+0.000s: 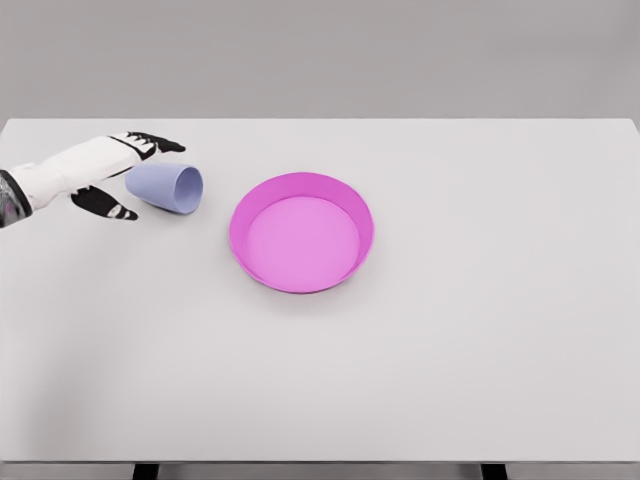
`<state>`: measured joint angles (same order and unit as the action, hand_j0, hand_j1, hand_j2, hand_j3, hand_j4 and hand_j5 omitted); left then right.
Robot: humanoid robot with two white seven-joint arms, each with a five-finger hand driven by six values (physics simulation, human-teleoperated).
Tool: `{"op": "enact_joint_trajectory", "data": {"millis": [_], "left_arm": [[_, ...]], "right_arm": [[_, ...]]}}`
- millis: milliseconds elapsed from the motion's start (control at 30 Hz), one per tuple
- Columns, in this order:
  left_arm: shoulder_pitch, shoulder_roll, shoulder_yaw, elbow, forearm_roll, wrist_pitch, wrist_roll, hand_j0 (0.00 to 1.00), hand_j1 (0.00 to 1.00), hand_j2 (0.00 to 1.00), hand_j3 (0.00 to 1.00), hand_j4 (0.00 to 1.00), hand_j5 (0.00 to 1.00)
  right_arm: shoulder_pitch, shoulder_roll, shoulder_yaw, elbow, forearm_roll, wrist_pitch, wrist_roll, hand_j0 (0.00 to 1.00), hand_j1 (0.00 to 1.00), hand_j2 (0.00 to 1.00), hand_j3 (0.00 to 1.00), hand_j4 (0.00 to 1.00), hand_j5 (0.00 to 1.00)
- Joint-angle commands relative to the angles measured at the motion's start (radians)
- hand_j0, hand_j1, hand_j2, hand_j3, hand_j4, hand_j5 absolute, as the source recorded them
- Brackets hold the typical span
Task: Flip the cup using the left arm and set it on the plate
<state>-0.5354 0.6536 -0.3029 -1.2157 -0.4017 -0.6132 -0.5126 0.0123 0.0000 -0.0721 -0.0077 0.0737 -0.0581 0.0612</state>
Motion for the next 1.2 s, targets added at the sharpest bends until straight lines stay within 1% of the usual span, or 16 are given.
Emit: {"op": "enact_joint_trajectory", "data": {"millis": [0,67,167,200,267,367,600,700,767,833,933,1133,1167], "left_arm": [[0.000,-0.023,-0.001,0.004,0.001,0.002,0.000,1.00,1.00,1.00,1.00,1.00,1.00],[0.000,-0.039,-0.001,0.014,0.001,0.002,0.000,1.00,1.00,1.00,1.00,1.00,1.00],[-0.017,-0.065,-0.001,0.077,0.003,0.002,0.000,1.00,1.00,1.00,1.00,1.00,1.00],[-0.018,-0.065,-0.001,0.084,0.004,0.002,0.002,1.00,1.00,1.00,1.00,1.00,1.00],[-0.032,-0.066,-0.001,0.123,0.009,0.002,0.002,1.00,1.00,1.00,1.00,1.00,1.00],[-0.034,-0.085,0.001,0.153,0.009,0.002,0.002,1.00,1.00,1.00,1.00,1.00,1.00],[-0.035,-0.118,-0.002,0.174,0.001,0.002,-0.001,1.00,1.00,1.00,1.00,1.00,1.00],[-0.037,-0.131,-0.005,0.176,-0.003,0.002,-0.021,1.00,1.00,1.00,1.00,1.00,1.00],[-0.049,-0.137,-0.005,0.185,-0.012,0.002,-0.021,1.00,1.00,1.00,1.00,1.00,1.00],[-0.061,-0.146,-0.005,0.211,-0.019,0.002,-0.021,1.00,1.00,1.00,1.00,1.00,1.00],[-0.077,-0.146,-0.005,0.220,-0.020,0.002,-0.021,1.00,1.00,1.00,1.00,1.00,1.00],[-0.087,-0.144,-0.002,0.235,-0.040,0.002,-0.020,1.00,1.00,1.00,1.00,1.00,1.00],[-0.089,-0.144,-0.002,0.248,-0.040,0.002,-0.020,1.00,1.00,1.00,1.00,1.00,1.00]], "right_arm": [[0.000,0.000,0.000,0.000,0.000,0.000,0.000,1.00,1.00,1.00,1.00,1.00,1.00],[0.000,0.000,0.000,0.000,0.000,0.000,0.000,1.00,1.00,1.00,1.00,1.00,1.00],[0.000,0.000,0.000,0.000,0.000,0.000,0.000,1.00,1.00,1.00,1.00,1.00,1.00],[0.000,0.000,0.000,0.000,0.000,0.000,0.000,1.00,1.00,1.00,1.00,1.00,1.00],[0.000,0.000,0.000,0.000,0.000,0.000,0.000,1.00,1.00,1.00,1.00,1.00,1.00],[0.000,0.000,0.000,0.000,0.000,0.000,0.000,1.00,1.00,1.00,1.00,1.00,1.00],[0.000,0.000,0.000,0.000,0.001,0.000,0.000,1.00,1.00,1.00,1.00,1.00,1.00],[0.000,0.000,0.000,0.000,0.000,0.000,0.000,1.00,1.00,1.00,1.00,1.00,1.00],[0.000,0.000,0.000,0.000,0.000,0.000,0.000,1.00,1.00,1.00,1.00,1.00,1.00],[0.000,0.000,0.000,0.000,0.001,0.000,0.000,1.00,1.00,1.00,1.00,1.00,1.00],[0.000,0.000,0.000,0.000,0.000,0.000,0.000,1.00,1.00,1.00,1.00,1.00,1.00],[0.000,0.000,0.000,0.000,0.000,0.000,0.000,1.00,1.00,1.00,1.00,1.00,1.00],[0.000,0.000,0.000,0.000,0.000,0.000,0.000,1.00,1.00,1.00,1.00,1.00,1.00]]}}
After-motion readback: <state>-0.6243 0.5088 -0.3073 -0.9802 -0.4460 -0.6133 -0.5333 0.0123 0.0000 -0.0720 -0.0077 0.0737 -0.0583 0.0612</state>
